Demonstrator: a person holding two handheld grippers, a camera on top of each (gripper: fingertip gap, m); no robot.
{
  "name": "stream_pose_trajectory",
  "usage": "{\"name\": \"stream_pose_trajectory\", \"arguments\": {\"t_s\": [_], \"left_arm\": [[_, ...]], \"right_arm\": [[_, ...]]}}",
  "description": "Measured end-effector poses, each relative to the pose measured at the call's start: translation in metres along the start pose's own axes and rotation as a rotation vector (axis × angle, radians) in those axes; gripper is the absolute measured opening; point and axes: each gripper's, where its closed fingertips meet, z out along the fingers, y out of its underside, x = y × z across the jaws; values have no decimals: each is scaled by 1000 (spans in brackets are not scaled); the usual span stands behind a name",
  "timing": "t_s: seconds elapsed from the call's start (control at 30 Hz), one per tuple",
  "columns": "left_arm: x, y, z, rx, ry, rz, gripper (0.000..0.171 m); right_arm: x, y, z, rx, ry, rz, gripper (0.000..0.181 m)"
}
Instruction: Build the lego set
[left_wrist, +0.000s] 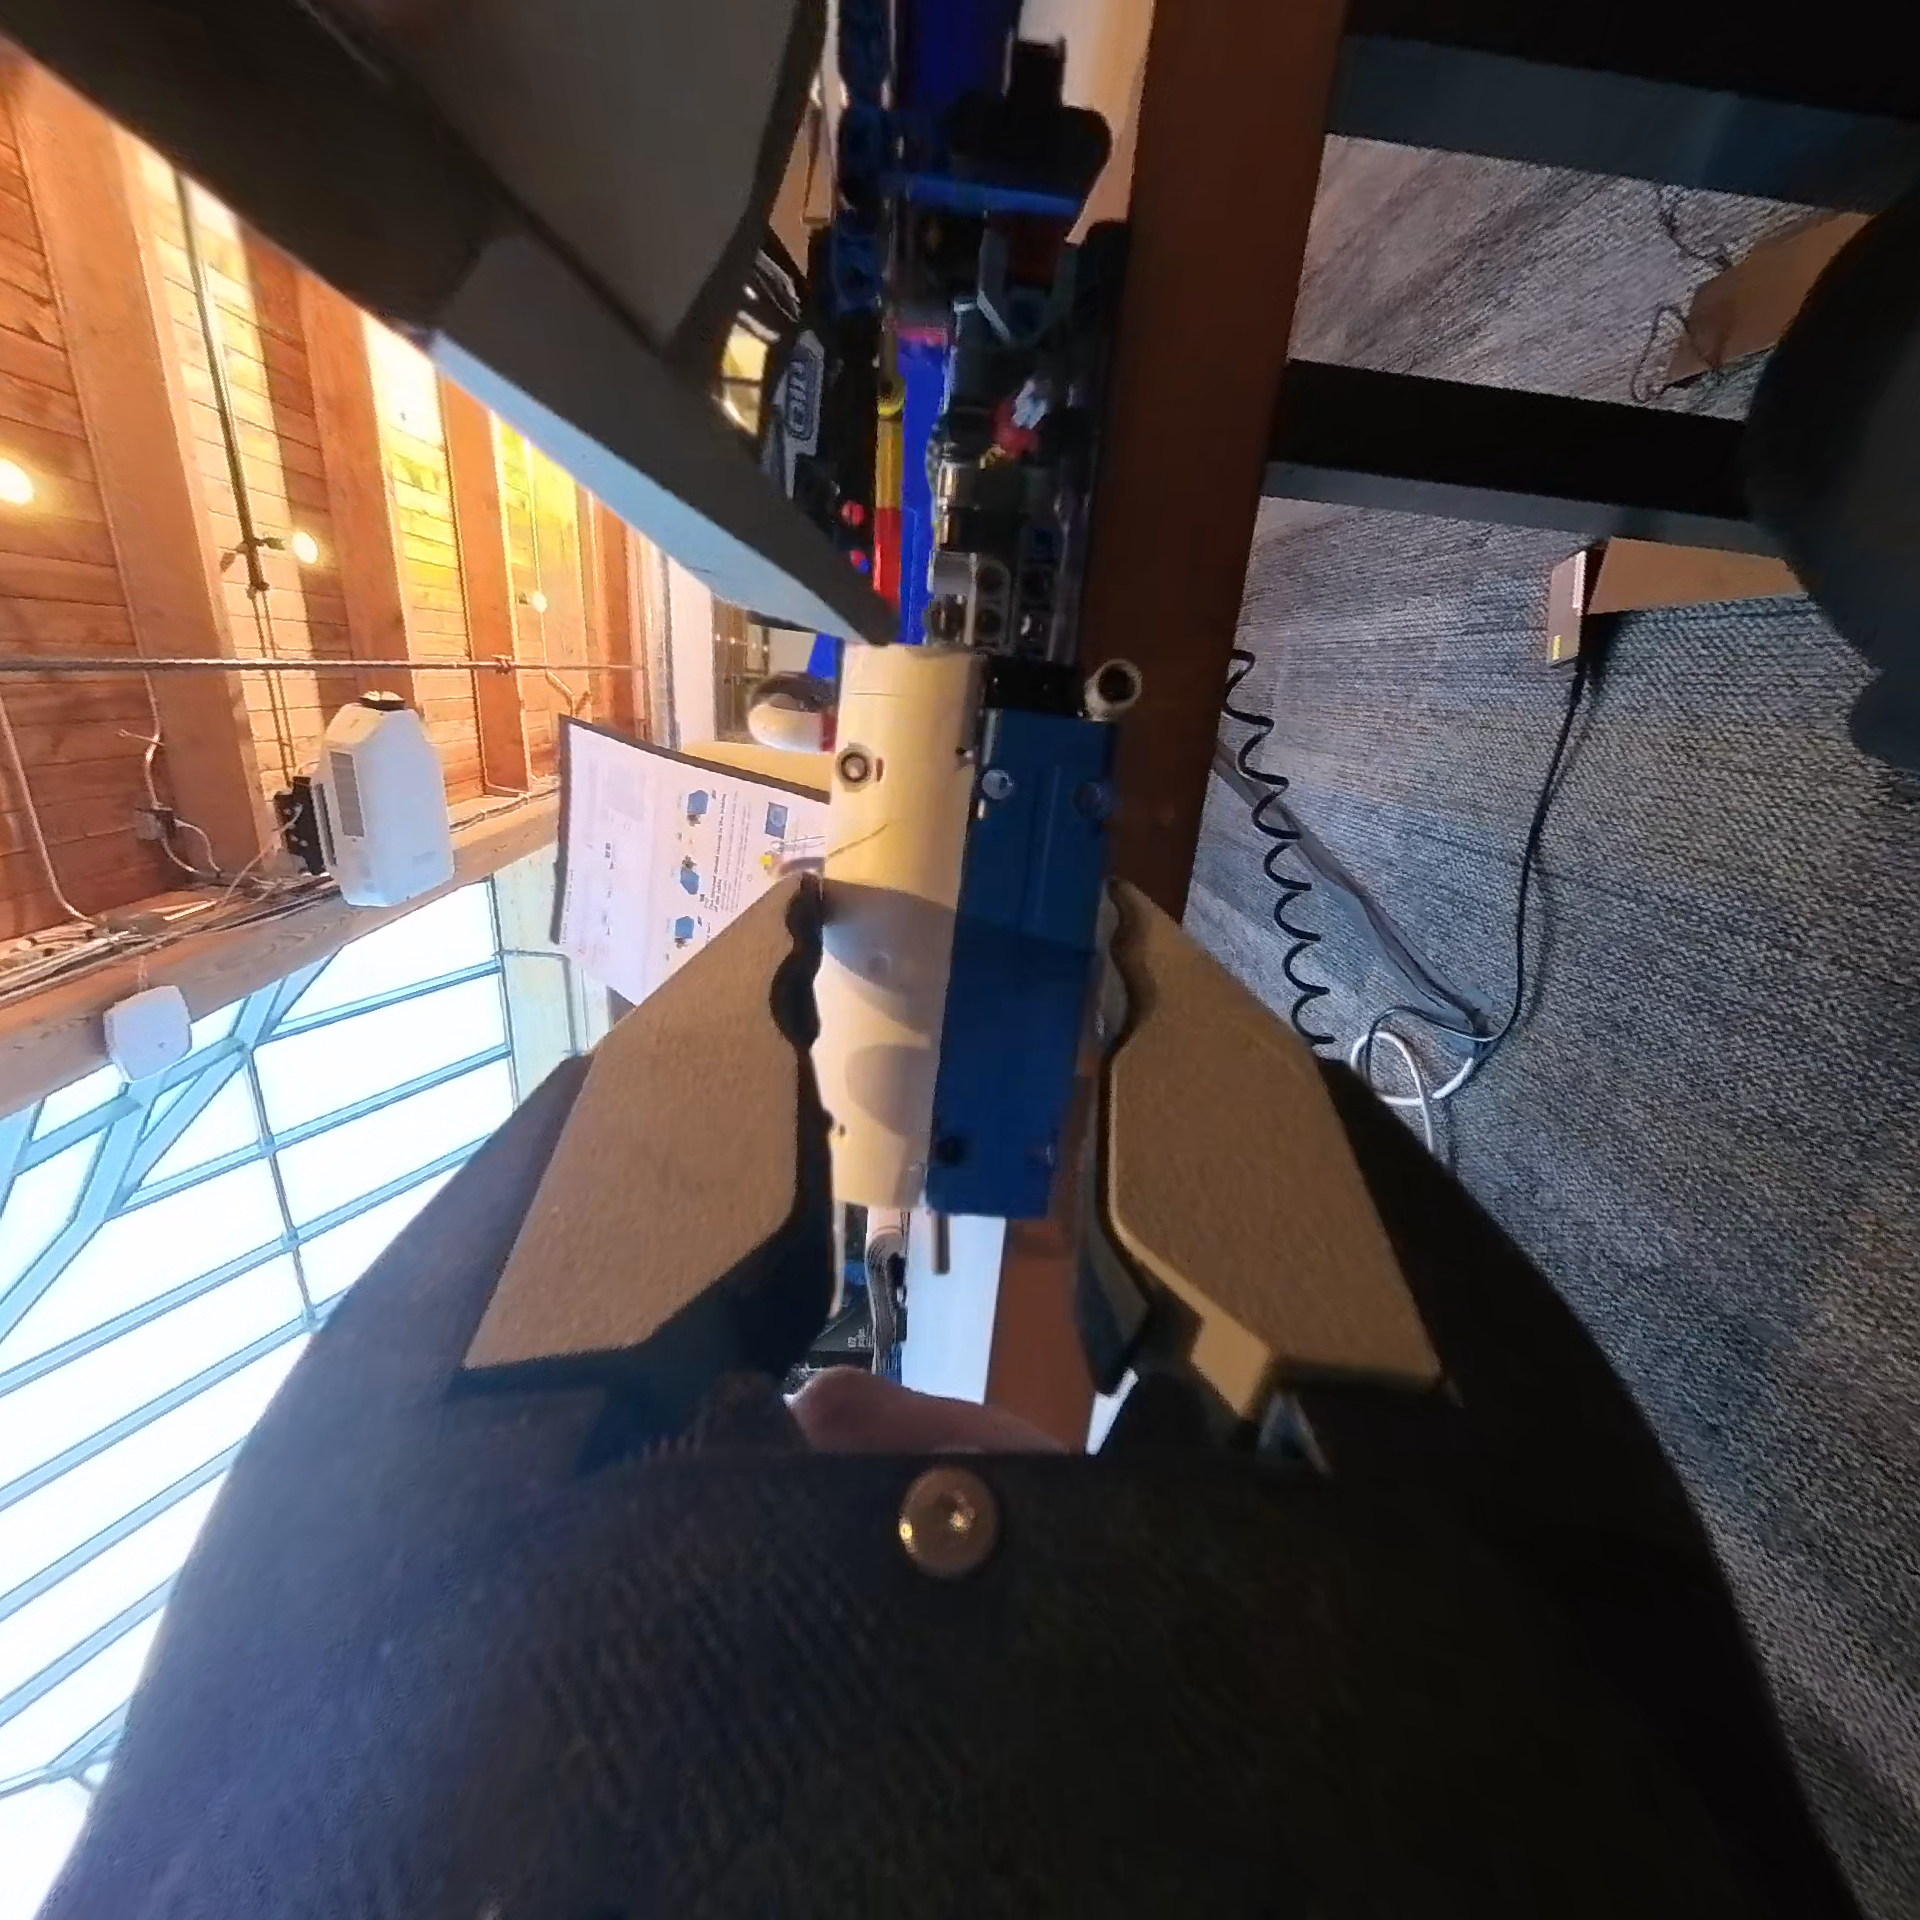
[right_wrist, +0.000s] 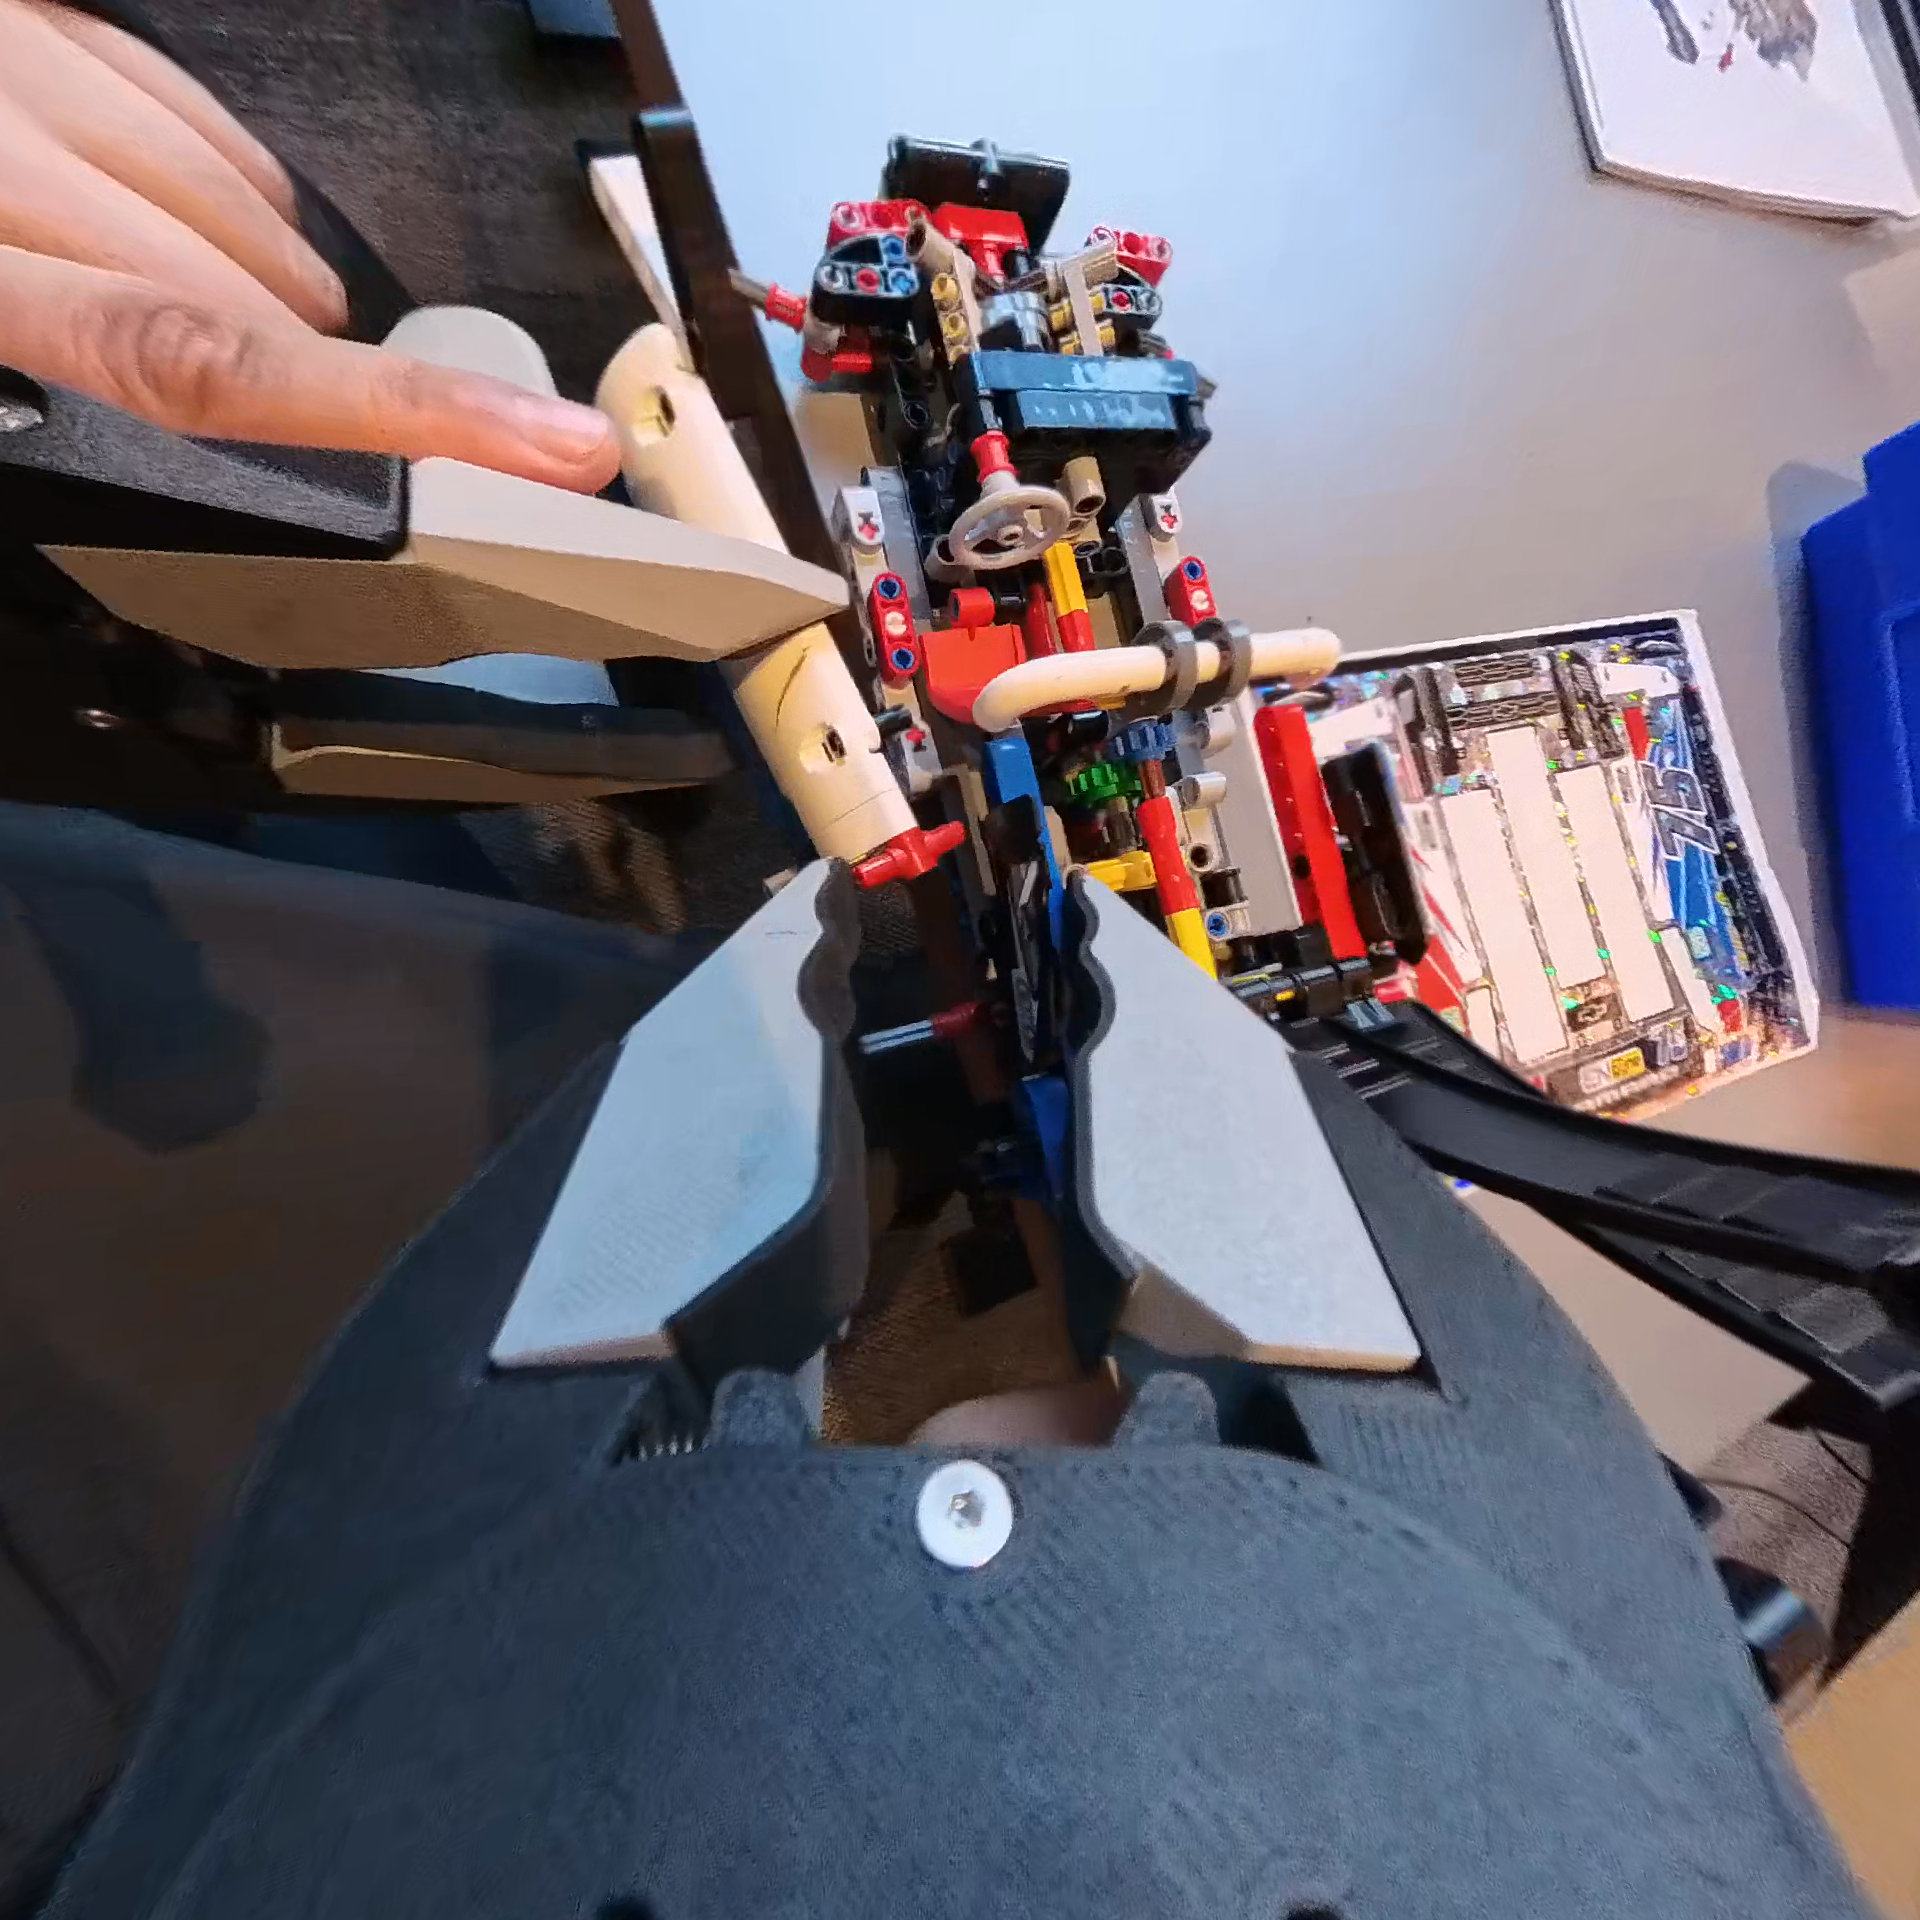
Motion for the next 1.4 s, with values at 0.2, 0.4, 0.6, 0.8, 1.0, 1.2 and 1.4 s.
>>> {"name": "stream_pose_trajectory", "arguments": {"t_s": [0.2,0.4,0.6,0.8,1.0,1.2,1.4], "left_arm": [[-2,-4,-18,-4,12,11,50],[2,3,-21,-13,6,39,50],[6,0,-22,14,4,49,50],[5,6,-18,19,-8,45,50],[0,16,-17,9,-16,53,50],[0,21,-17,2,-16,66,50],[0,21,-23,19,-28,72,50]], "right_arm": [[-15,-3,-5,54,-81,-4,35],[-16,-6,1,69,-59,-14,44],[-12,-12,-6,130,-28,23,47],[-15,-8,-20,150,36,-7,48],[-22,-4,-26,182,25,49,48],[-30,-5,-29,223,28,65,49],[-28,-13,-47,300,57,87,49]]}}
